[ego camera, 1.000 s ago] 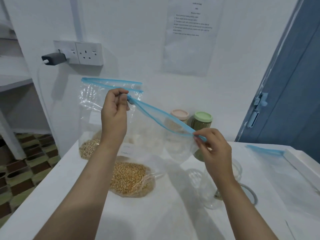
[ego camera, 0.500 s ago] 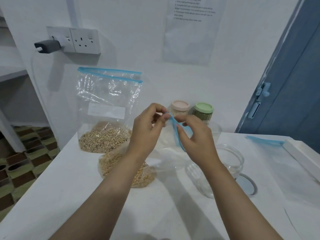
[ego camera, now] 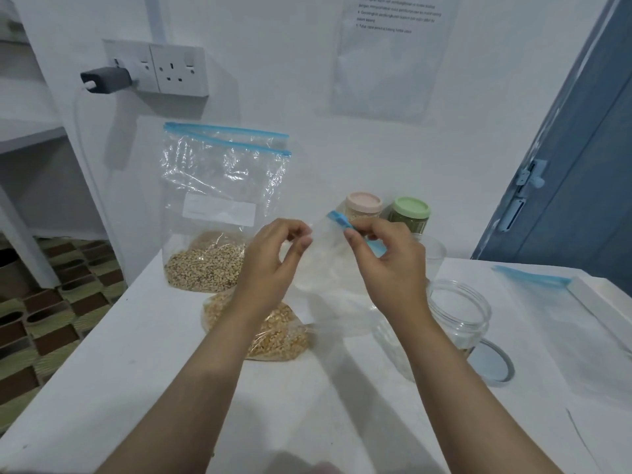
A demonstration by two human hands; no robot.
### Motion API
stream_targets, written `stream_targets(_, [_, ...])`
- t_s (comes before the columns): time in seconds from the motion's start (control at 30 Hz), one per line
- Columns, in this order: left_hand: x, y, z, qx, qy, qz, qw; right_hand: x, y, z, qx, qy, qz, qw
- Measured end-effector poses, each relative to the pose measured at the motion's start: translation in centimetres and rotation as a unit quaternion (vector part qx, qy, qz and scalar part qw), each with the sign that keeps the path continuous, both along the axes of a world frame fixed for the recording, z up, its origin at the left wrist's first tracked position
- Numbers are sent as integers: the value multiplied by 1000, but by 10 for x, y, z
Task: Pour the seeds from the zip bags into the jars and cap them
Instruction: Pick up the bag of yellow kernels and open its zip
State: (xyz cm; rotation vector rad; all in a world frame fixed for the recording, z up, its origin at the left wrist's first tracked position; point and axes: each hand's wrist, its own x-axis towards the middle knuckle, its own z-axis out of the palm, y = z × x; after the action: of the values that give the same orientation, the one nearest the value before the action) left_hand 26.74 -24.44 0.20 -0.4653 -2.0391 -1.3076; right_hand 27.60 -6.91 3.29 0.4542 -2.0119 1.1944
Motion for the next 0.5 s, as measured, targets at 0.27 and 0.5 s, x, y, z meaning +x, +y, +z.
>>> stream_targets(0.27, [5, -62, -69, 29, -120, 54, 991, 0, -6, 1, -41, -36, 1, 998])
stream_targets(0.5, [-4, -62, -48, 156, -108, 93, 977, 7, -17, 11, -64, -19, 24, 998])
